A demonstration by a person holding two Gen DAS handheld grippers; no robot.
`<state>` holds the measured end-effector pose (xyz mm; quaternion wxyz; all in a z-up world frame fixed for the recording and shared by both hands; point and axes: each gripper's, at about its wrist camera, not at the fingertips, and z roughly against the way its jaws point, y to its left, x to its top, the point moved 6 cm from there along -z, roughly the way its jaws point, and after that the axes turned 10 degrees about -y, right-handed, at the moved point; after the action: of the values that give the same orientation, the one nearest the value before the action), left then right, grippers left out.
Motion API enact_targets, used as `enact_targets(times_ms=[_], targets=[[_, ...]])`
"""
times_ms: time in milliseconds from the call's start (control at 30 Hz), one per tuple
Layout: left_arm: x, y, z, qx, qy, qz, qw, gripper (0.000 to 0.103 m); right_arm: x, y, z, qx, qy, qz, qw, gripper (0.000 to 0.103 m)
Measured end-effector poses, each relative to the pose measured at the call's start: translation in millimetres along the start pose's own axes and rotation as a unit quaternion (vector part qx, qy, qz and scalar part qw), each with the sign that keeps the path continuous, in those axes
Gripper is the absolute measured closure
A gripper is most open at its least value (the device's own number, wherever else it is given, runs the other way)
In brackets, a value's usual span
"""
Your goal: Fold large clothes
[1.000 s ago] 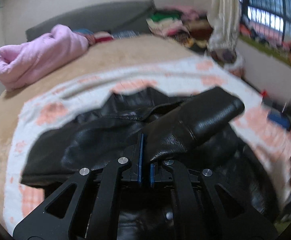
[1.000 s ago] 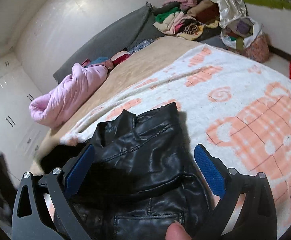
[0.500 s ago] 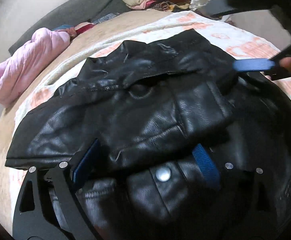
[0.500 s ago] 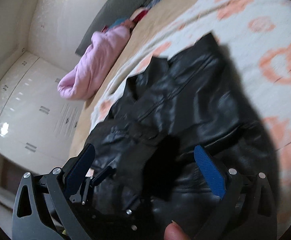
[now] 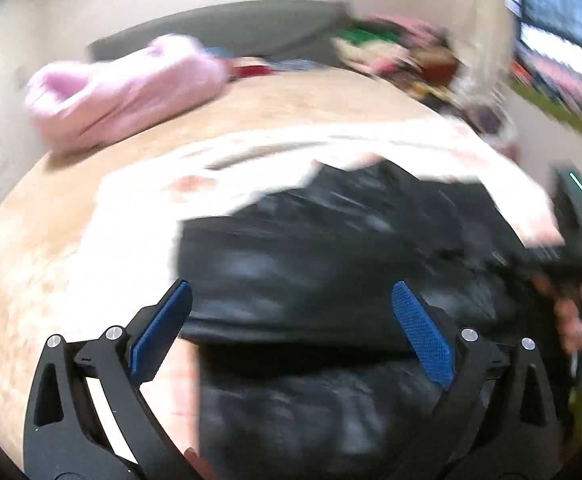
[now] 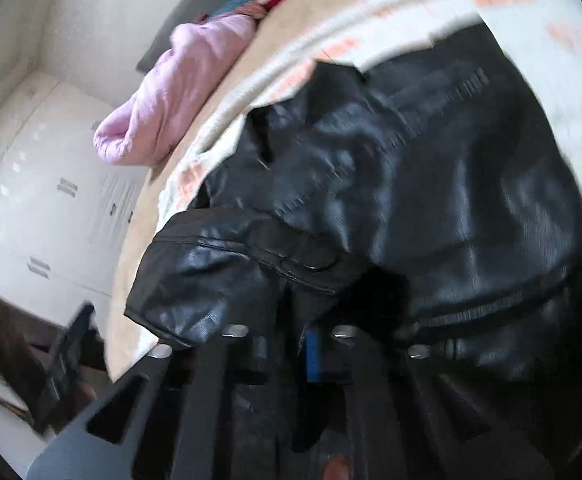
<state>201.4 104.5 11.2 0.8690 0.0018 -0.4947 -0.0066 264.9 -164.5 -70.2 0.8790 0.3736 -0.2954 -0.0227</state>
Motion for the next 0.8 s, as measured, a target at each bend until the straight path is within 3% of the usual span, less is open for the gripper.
enact_targets(times_ms=[67, 133, 267, 333, 400, 500, 667, 800], targets=[[10.2, 44.1, -11.7, 0.018, 0.016, 0.086, 0.9960, 0.009, 11.2, 16.2, 9.6, 0.007, -0.022, 0.042, 0.999, 0.099], [16.6, 69.1, -18.1, 0.008, 0.015, 0.147, 0.9890, 0.009, 26.7, 36.5, 27.7, 0.007, -0.058, 0.107, 0.993, 0.099], [25.0, 85.3, -37.7, 0.013, 0.001, 0.172, 0.9850, 0.010, 49.1, 52.0, 54.7, -0.024, -0.112, 0.189, 0.975, 0.099], [25.7, 82.3, -50.6, -0.002, -0.005, 0.181, 0.9835, 0.021, 55.3, 46.5, 64.2, -0.043, -0.135, 0.208, 0.968, 0.099], [22.1, 73.7, -61.9, -0.016, -0.001, 0.174, 0.9847, 0.054, 57.3, 33.3, 69.5, -0.061, -0.140, 0.206, 0.967, 0.099], [11.0, 48.7, -80.8, -0.048, 0.021, 0.142, 0.9884, 0.072, 55.3, 17.1, 62.7, -0.070, -0.126, 0.191, 0.971, 0.099], [-3.4, 18.1, -95.7, -0.077, 0.041, 0.095, 0.9917, 0.073, 48.5, 11.9, 55.2, -0.093, -0.118, 0.205, 0.967, 0.099], [-36.9, 9.3, -119.6, -0.079, 0.110, 0.087, 0.9869, 0.078, 48.9, 13.0, 50.1, -0.098, -0.114, 0.203, 0.968, 0.097]])
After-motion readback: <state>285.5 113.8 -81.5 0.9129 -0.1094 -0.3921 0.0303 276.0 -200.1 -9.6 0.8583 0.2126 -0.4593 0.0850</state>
